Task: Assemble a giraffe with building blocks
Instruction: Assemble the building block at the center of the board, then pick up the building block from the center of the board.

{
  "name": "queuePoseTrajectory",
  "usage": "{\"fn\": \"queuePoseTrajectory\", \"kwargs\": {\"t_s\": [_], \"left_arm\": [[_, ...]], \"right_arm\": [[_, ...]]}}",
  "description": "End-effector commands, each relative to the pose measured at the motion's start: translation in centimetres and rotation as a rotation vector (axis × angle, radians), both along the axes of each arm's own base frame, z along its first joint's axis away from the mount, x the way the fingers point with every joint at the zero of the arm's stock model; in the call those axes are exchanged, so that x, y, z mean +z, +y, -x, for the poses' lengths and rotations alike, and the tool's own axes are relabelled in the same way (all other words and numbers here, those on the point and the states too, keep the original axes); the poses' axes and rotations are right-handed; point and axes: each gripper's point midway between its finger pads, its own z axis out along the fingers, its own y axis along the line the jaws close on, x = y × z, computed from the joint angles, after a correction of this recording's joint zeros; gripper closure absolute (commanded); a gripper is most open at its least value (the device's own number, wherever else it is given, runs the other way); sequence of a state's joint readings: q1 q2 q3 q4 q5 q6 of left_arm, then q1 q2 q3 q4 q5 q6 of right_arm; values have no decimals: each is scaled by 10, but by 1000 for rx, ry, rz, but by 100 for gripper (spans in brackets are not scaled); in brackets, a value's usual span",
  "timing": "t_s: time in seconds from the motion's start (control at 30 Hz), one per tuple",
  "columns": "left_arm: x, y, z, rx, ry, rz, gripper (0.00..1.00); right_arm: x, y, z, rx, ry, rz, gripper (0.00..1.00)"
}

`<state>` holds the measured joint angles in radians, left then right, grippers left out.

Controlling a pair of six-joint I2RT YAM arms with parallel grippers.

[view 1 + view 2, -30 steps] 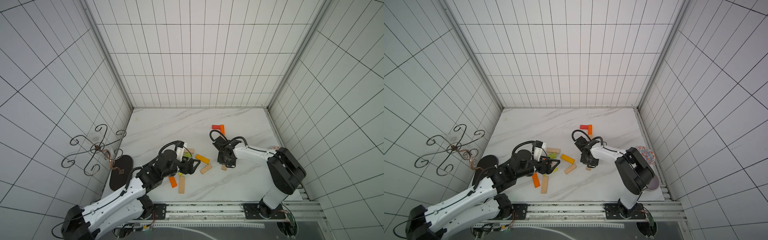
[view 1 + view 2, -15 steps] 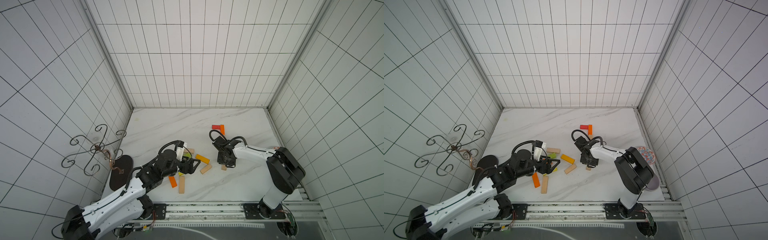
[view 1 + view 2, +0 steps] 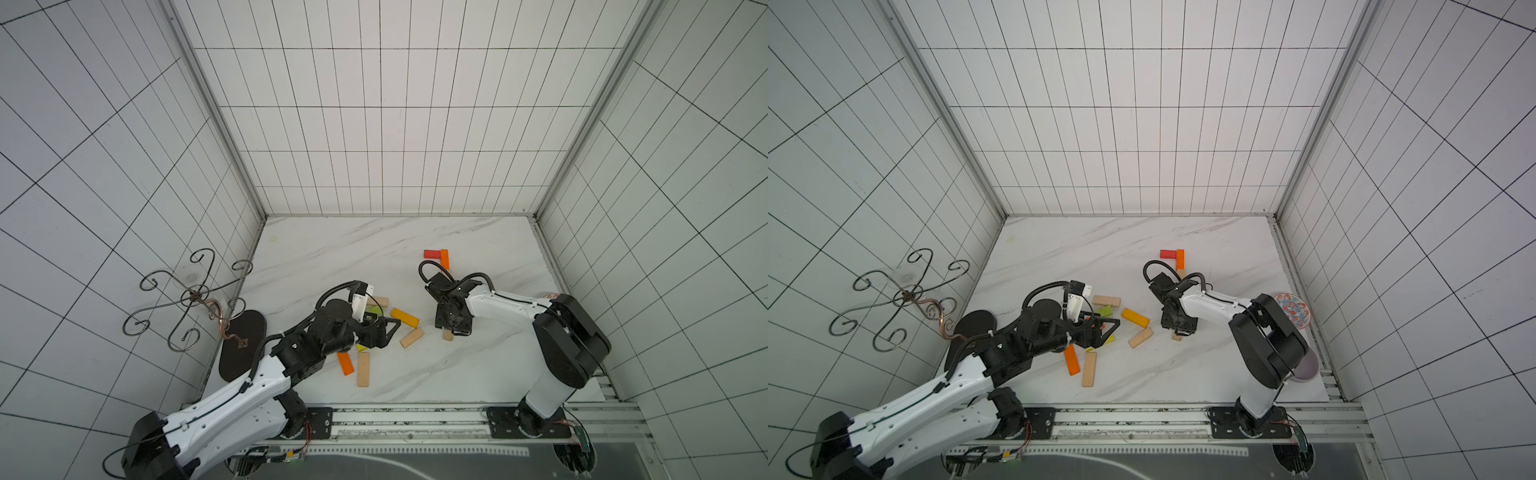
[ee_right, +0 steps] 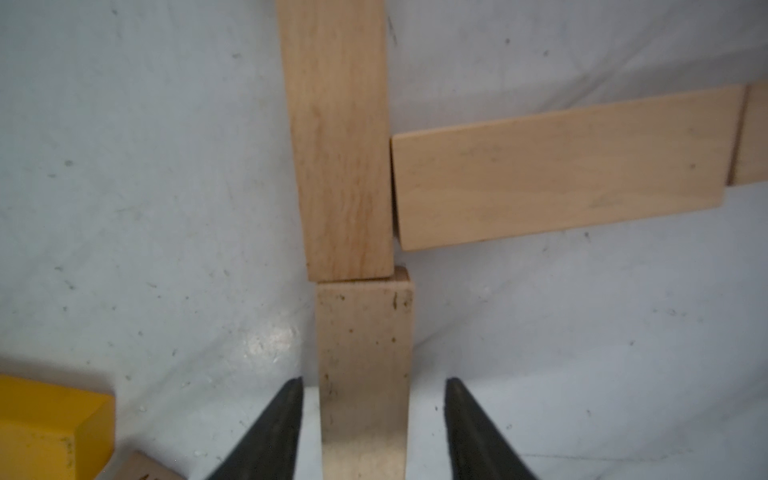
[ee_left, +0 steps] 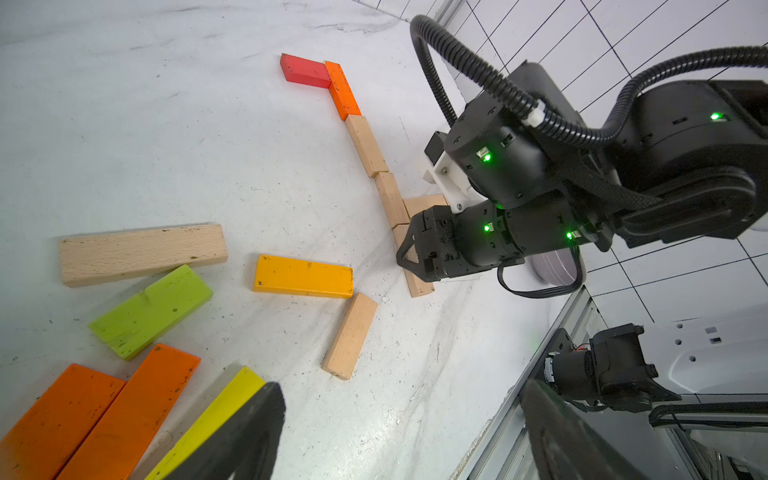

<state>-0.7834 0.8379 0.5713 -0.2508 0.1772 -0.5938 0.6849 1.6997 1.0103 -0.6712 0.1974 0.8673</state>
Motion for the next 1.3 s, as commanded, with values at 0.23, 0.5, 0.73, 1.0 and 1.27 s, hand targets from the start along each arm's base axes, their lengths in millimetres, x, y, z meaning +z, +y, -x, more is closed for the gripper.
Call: {"fn": "queuePoseTrajectory", "kwargs": {"t_s": [0.23,0.5,0.73,1.0,1.27], "left_arm": [[2,8,3,15,-10,-1,10],[5,14,6,27,-16,-3,10],[15,22,7,50,-29,-16,10],[36,42,9,117,-67,-20,9],[58,78,17,232,-107,-13,10]], "right_arm": [[50,12,-25,-9,-90,-50,1],[88,10,-26,-7,-142,-74,0],[135,11,-28,20,-242,-128,1],[125,63,-8,249,-248,-475,0],[125,108,17,373,-258,-414,1]]}}
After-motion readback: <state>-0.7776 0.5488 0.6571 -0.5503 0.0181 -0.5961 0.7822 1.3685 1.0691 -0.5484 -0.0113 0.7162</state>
